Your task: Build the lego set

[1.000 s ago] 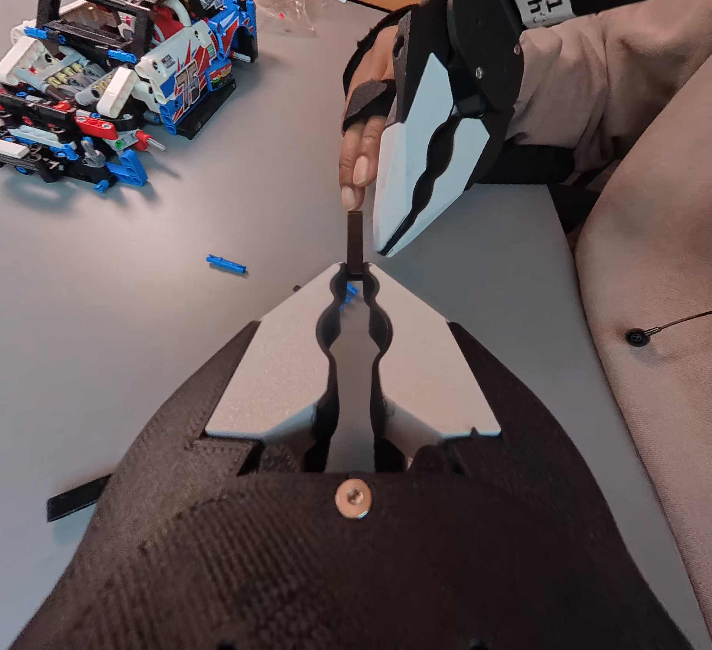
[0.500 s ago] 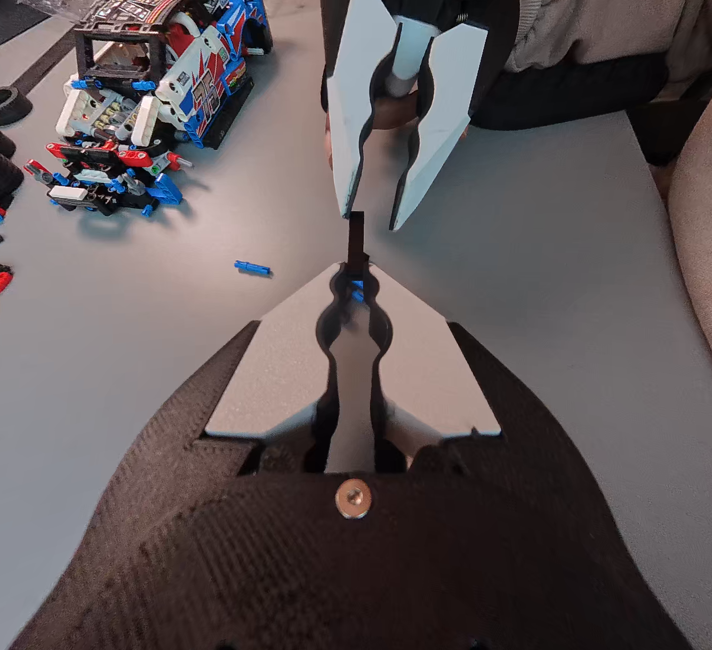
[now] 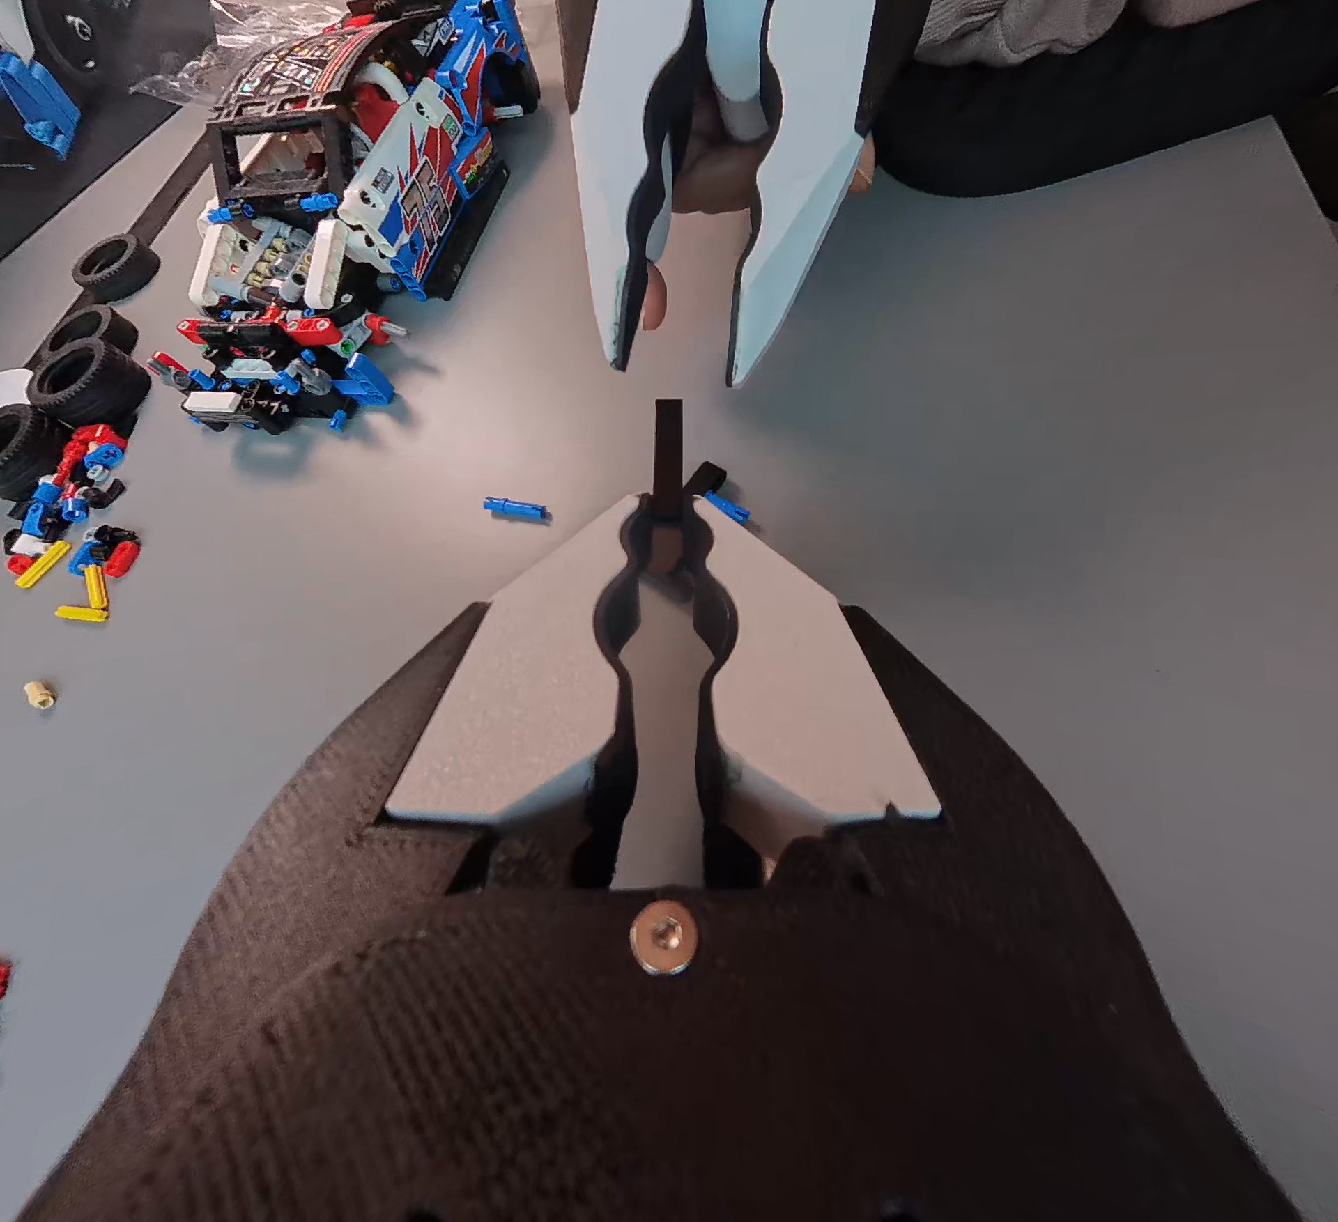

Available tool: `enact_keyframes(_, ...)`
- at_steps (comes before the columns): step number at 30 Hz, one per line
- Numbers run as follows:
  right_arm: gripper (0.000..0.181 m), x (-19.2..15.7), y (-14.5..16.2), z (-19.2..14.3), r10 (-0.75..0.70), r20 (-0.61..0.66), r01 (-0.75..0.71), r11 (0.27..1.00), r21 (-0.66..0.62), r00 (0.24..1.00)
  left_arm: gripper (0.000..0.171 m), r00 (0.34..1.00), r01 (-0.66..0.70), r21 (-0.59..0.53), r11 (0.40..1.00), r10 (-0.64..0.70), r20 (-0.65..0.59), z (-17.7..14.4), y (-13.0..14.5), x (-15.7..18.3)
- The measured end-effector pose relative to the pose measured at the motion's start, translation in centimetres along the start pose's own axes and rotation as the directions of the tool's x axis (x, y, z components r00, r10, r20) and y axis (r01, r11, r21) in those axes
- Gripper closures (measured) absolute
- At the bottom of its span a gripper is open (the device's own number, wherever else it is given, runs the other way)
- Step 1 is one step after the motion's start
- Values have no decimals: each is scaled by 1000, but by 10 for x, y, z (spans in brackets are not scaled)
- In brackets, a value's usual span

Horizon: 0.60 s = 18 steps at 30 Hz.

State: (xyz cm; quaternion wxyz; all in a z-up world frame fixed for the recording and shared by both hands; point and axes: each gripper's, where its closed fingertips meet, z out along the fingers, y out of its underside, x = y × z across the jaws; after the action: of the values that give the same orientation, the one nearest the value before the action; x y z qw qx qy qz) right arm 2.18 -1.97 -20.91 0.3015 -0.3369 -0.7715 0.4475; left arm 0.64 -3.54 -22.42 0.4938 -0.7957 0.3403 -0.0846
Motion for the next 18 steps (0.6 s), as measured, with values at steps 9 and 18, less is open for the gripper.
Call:
enact_keyframes(9,175,-7,9,13,-38,-1,38,997,-61,999,166,999,-49,-1,999,49,-6,2,-2,6)
enact_keyframes(18,176,-19,31,2,263,33,-242,925,-292,964,124,993,111,1,994,-111,-29,-7,12,-14)
